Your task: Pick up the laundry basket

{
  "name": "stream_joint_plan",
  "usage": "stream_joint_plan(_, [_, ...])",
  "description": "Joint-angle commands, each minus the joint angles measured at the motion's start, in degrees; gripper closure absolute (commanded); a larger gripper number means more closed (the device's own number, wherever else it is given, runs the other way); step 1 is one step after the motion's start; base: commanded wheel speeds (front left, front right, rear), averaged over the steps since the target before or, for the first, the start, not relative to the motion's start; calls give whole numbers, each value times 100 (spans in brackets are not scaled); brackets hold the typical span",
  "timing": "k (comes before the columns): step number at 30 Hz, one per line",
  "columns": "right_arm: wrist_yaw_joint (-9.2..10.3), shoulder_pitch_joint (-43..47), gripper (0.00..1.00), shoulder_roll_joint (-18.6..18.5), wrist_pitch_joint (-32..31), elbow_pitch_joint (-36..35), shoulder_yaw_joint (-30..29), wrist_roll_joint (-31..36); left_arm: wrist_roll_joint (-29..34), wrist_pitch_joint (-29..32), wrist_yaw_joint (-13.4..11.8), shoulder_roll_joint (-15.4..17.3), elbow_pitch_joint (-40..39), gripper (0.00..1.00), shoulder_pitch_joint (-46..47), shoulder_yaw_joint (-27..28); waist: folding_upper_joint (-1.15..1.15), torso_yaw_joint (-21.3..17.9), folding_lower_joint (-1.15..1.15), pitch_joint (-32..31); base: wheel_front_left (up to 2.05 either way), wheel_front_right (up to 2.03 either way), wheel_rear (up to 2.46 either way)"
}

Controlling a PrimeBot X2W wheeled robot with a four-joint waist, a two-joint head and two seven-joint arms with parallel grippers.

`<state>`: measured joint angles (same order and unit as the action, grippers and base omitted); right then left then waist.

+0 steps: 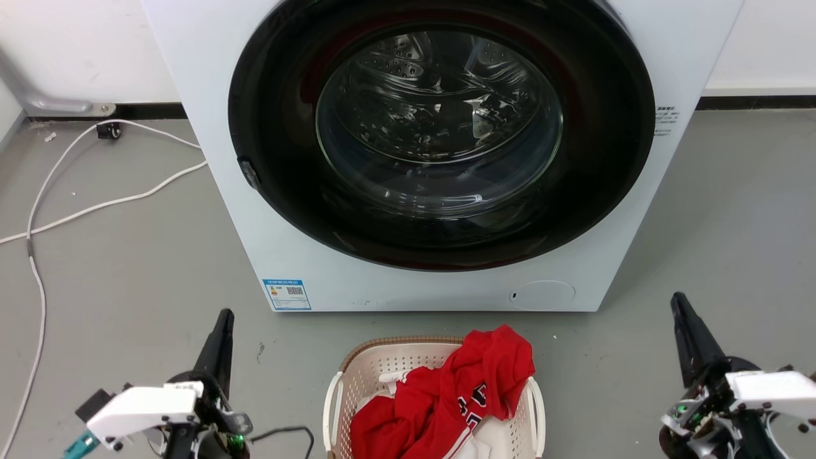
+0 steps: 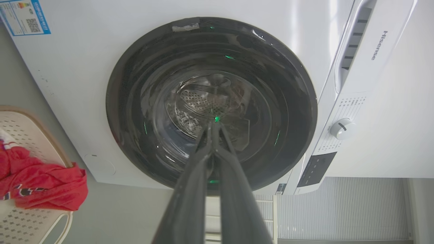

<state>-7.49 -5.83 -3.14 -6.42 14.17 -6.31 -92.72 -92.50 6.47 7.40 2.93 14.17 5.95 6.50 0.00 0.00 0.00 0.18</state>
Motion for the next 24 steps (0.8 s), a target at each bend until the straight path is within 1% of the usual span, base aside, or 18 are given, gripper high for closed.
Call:
stream_joint_plan(1, [0, 35, 0, 2, 6, 37, 5, 4, 4, -8, 0, -5, 44, 0, -29, -11, 0, 0, 0, 0, 0, 0, 0])
stream_joint_plan(3, [1, 141, 0, 16, 8, 145, 11, 4, 5, -15, 0, -23, 150, 0, -137, -25, 0, 0, 0, 0, 0, 0, 0])
stream_joint_plan(15, [1, 315, 0, 17, 354, -24, 191, 329, 268, -360, 2, -19, -56, 0, -299, -184, 0, -6, 0, 3, 0, 0, 0])
stream_joint_plan(19, [1, 355, 0, 17, 459, -84, 152, 544, 461, -466, 3, -17, -89, 0, -354, -96, 0, -9, 0, 3, 0, 0, 0])
stream_joint_plan(24, [1, 397, 0, 17, 583, -130, 20, 1071, 728, -590, 3, -16, -164, 0, -408, 21, 0, -10, 0, 1, 0, 0, 0])
